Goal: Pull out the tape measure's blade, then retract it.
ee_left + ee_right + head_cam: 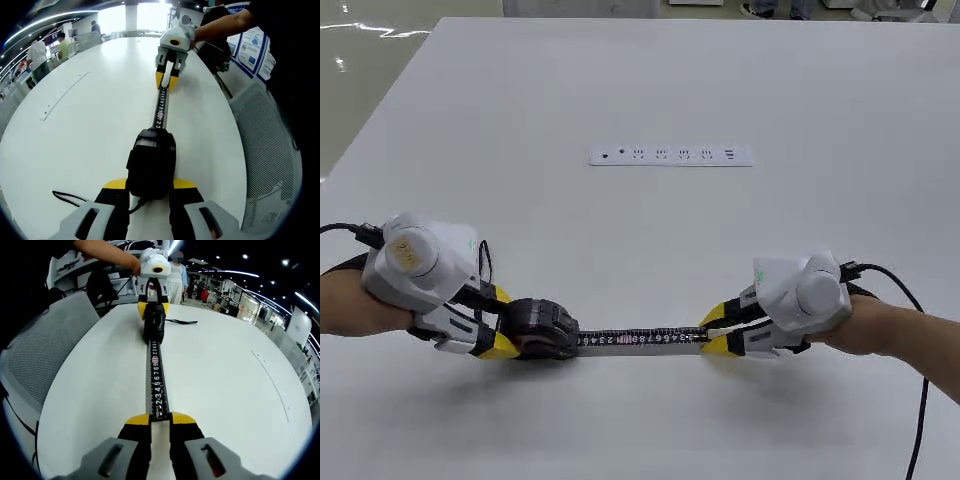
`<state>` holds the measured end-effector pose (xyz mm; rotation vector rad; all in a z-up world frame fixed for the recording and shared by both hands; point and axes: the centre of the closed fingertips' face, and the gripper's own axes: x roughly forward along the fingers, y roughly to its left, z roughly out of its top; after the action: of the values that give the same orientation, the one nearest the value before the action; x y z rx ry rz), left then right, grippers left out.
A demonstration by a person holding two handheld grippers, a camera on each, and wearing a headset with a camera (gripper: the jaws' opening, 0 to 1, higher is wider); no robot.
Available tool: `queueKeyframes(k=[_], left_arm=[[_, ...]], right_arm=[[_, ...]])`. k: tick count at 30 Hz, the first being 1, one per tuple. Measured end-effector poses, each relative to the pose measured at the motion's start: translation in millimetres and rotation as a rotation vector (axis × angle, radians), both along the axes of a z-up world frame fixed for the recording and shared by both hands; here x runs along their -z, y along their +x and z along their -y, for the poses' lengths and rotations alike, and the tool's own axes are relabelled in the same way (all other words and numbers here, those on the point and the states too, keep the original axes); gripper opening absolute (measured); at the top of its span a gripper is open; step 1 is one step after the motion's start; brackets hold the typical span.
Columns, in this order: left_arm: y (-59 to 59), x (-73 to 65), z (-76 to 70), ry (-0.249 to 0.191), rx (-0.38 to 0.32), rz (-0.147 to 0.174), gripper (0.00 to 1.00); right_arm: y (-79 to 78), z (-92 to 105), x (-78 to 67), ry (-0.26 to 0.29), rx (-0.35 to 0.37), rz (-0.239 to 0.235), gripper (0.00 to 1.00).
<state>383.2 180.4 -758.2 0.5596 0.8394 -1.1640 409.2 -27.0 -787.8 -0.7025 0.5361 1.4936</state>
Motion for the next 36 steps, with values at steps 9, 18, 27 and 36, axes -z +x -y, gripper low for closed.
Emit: queueKeyframes(k=[9,18,27,36], left_arm=[[0.8,0.4,0.8,0.001,0.002,-0.001,0.27],[2.0,0.7,3.1,0.006,0.010,-0.003,0.27],[1.8,1.1,4.6,0.009,0.004,0.000,0.28],[1.1,1.9,5.5,0.018,0.009,0.003,0.28]], right_arm=[[3.7,23.0,1.2,-0.027,0.017,0.005,0.11],[8.4,53.1,1.9,-0.063,0.046,0.019,0.11],[5.4,56.4,3.9,-0.067,0.060,0.011,0.11],[3.3,56.7,4.8,-0.069,0.060,-0.010,0.13]])
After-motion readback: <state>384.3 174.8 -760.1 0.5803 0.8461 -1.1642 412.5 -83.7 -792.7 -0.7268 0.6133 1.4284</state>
